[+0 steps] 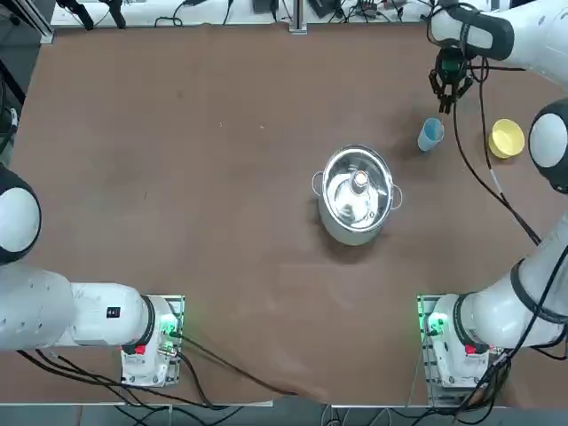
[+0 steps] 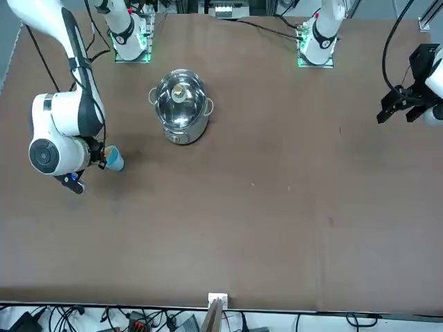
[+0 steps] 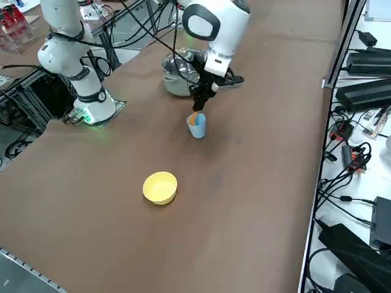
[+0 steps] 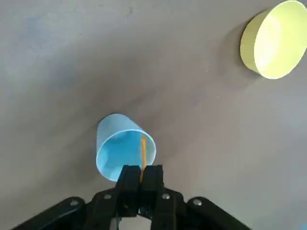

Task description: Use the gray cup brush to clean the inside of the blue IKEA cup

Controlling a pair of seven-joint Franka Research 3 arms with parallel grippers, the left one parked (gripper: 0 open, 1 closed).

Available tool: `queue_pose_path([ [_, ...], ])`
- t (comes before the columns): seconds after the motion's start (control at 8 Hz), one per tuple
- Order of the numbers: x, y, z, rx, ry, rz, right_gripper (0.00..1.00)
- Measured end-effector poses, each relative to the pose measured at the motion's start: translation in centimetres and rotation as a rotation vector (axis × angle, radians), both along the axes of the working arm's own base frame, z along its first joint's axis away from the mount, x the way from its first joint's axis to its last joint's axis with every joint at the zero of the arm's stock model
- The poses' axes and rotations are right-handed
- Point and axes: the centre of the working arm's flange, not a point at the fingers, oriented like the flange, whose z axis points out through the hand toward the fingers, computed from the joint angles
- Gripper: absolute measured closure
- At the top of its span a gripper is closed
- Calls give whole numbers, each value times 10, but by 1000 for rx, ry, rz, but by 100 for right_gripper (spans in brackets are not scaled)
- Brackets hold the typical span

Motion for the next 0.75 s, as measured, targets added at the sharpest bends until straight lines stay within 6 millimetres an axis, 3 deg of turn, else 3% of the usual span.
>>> queue_pose_path([
  [0.75, 15, 13, 10, 22, -67, 17, 97],
])
